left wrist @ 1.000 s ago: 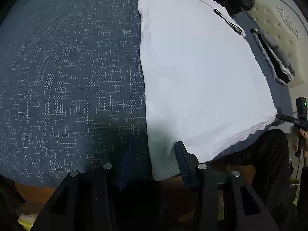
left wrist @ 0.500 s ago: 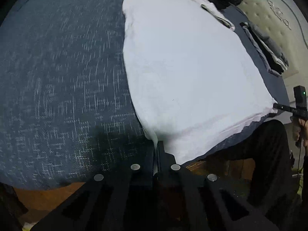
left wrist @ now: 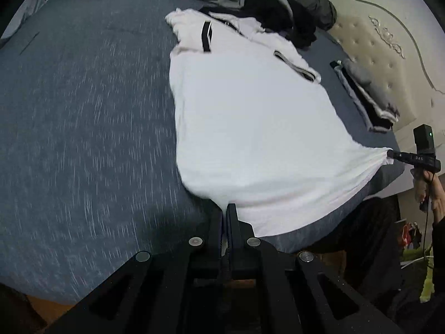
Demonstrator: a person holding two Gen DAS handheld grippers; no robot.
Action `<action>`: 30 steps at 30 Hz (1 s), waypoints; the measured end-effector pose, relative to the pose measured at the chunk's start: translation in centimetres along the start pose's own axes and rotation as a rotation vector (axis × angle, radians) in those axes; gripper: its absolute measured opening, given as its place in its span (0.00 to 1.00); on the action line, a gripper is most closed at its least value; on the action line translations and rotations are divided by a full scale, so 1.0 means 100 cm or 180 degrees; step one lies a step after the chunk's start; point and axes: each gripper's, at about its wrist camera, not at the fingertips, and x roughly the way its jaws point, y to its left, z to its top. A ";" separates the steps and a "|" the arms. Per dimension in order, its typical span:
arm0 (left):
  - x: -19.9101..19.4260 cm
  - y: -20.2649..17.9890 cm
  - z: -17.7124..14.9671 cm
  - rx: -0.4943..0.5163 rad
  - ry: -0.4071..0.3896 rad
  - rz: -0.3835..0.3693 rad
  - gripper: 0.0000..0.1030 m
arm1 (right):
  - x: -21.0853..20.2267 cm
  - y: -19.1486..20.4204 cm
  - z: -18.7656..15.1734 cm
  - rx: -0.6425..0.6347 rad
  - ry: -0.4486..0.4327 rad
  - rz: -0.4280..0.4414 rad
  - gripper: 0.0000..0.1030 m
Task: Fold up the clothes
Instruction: 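Lift the hem with both tools and fold it toward the collar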
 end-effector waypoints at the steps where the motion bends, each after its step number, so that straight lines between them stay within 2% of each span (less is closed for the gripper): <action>1: 0.005 -0.001 0.011 0.0004 -0.0013 -0.0001 0.03 | -0.001 0.002 0.008 -0.0009 -0.0008 0.0008 0.04; 4: 0.011 0.000 0.047 0.0010 -0.0067 0.0008 0.03 | -0.005 0.006 0.031 -0.0035 -0.0033 0.0032 0.04; 15: 0.028 0.021 0.197 0.0004 -0.0225 0.0078 0.03 | 0.007 0.006 0.179 0.0023 -0.0194 0.0128 0.04; 21: 0.049 0.050 0.274 -0.0117 -0.0259 0.0116 0.03 | 0.027 0.003 0.267 0.0025 -0.0261 0.0032 0.04; 30: 0.090 0.085 0.363 -0.0255 -0.0268 0.0146 0.02 | 0.066 -0.010 0.359 -0.0009 -0.0293 -0.0201 0.04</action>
